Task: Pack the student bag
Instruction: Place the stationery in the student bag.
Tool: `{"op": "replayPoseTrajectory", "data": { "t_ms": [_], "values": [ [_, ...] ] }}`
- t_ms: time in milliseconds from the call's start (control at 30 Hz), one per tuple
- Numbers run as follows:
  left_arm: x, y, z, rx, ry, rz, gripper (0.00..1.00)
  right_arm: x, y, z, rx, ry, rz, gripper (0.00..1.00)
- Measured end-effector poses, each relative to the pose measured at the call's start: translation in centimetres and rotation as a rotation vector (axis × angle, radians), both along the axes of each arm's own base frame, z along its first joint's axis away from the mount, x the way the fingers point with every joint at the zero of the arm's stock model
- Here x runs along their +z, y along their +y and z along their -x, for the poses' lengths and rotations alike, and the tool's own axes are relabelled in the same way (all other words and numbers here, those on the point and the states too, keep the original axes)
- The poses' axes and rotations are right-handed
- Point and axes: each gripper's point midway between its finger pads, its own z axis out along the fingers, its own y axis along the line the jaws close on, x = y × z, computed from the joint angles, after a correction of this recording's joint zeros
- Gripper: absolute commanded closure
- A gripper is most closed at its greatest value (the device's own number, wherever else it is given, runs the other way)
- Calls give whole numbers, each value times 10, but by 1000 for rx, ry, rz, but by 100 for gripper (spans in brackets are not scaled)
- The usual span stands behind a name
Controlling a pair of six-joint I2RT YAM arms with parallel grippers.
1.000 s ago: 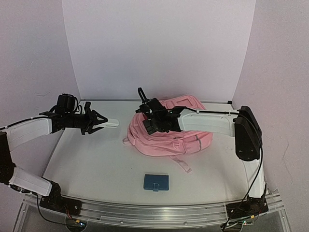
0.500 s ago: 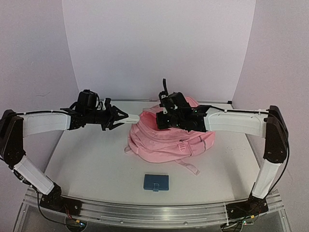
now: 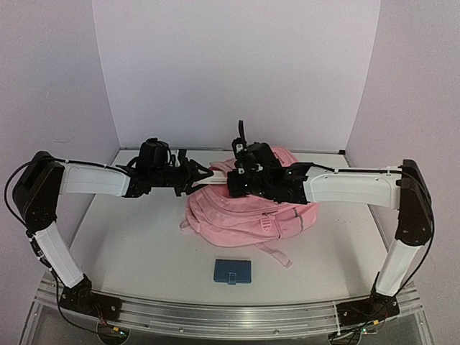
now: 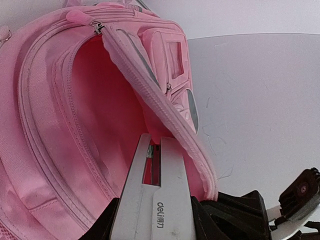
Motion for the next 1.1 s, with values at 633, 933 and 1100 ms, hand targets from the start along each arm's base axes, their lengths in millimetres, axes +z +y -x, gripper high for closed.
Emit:
{"op": "replayPoseTrajectory", "data": {
  "t_ms": [633, 933, 1100],
  "values": [
    [-39, -76, -34, -61, -71, -34, 67, 11, -10, 6, -18, -36, -22, 100],
    [-47, -76, -30, -83, -90, -90, 21, 11, -19, 10, -37, -43, -14, 100],
    [-29, -62, -16, -92, -157, -165, 9, 18, -18, 13, -36, -59, -21, 100]
  ]
}}
